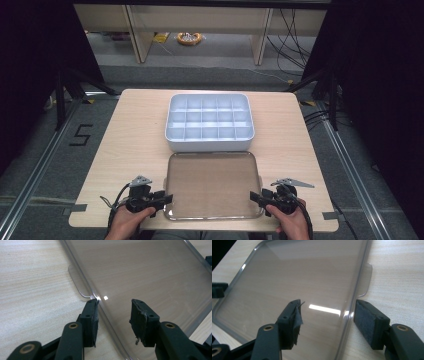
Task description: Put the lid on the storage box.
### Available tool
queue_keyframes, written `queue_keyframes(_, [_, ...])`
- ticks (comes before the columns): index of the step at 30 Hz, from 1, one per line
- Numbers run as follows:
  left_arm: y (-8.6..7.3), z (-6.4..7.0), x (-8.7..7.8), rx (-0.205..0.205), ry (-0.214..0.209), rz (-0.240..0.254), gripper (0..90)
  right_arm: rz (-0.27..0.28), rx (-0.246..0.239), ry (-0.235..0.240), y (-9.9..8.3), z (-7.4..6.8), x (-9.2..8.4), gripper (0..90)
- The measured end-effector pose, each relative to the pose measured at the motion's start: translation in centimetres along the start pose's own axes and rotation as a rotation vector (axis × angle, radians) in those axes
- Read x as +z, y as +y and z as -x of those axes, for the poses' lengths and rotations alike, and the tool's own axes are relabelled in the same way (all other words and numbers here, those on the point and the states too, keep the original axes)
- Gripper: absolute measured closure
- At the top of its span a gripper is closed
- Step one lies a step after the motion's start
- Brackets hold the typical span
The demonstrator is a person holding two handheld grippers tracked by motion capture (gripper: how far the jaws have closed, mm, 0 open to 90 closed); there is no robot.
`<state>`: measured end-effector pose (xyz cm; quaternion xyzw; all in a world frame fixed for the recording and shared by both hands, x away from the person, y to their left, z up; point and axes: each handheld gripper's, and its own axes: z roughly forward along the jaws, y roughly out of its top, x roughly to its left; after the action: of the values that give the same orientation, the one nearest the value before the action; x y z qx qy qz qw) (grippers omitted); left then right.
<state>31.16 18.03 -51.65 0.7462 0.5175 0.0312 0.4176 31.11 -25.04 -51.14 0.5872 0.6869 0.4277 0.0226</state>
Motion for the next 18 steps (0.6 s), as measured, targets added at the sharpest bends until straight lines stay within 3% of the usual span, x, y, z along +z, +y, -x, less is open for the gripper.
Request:
queue_keyframes(2, [0.0, -0.1, -0.1, 0.005, -0.006, -0.007, 57.2, 0.037, 0.067, 0.018, -0.2, 0.4, 0.0, 42.8])
queue_keyframes(3, [-0.1, -0.1, -0.1, 0.005, -0.004, -0.006, 57.3, 0.043, 0.048, 0.024, -0.2, 0.8, -0.1, 44.5])
queue_keyframes(4, [-0.1, -0.1, -0.1, 0.006, -0.004, -0.004, 57.4, 0.048, 0.110, 0.026, -0.4, 0.7, -0.1, 45.8])
queue_keyframes(5, [-0.1, -0.1, -0.2, 0.009, -0.003, -0.007, 57.4, 0.042, 0.132, 0.046, -0.4, 0.8, -0.3, 46.4])
queue_keyframes(6, [-0.1, -0.1, -0.2, 0.008, -0.002, -0.004, 57.4, 0.050, 0.109, 0.048, -0.5, 1.1, -0.3, 47.4])
queue_keyframes(7, [-0.2, -0.1, -0.1, 0.003, -0.001, 0.005, 57.4, 0.042, 0.151, 0.055, -0.6, 0.9, -0.4, 48.8])
queue_keyframes(8, [-0.2, -0.1, -0.1, -0.002, 0.003, 0.004, 57.5, 0.057, 0.139, 0.071, -0.7, 1.3, -0.3, 49.5])
queue_keyframes(9, [-0.2, -0.1, -0.2, -0.007, -0.004, 0.006, 57.5, 0.052, 0.207, 0.079, -0.9, 1.0, -0.5, 52.0])
queue_keyframes(10, [-0.2, -0.1, -0.1, -0.019, -0.008, 0.017, 57.7, 0.067, 0.220, 0.091, -1.1, 1.2, -0.4, 56.6])
queue_keyframes(12, [-0.2, -0.2, -0.2, -0.004, -0.006, 0.005, 58.5, 0.068, 0.200, 0.134, -1.4, 1.7, -0.3, 63.2])
queue_keyframes(13, [-0.2, 0.0, -0.2, 0.008, -0.005, 0.004, 58.3, 0.050, 0.237, 0.121, -1.3, 1.2, -0.4, 62.6])
queue_keyframes(14, [-0.2, 0.0, -0.2, 0.017, -0.009, -0.005, 57.8, 0.052, 0.189, 0.127, -1.1, 1.2, -0.6, 62.5])
queue_keyframes(18, [-0.3, -0.1, -0.1, -0.023, -0.045, 0.012, 52.4, 0.066, 0.134, 0.139, -1.0, 0.9, -1.2, 62.5])
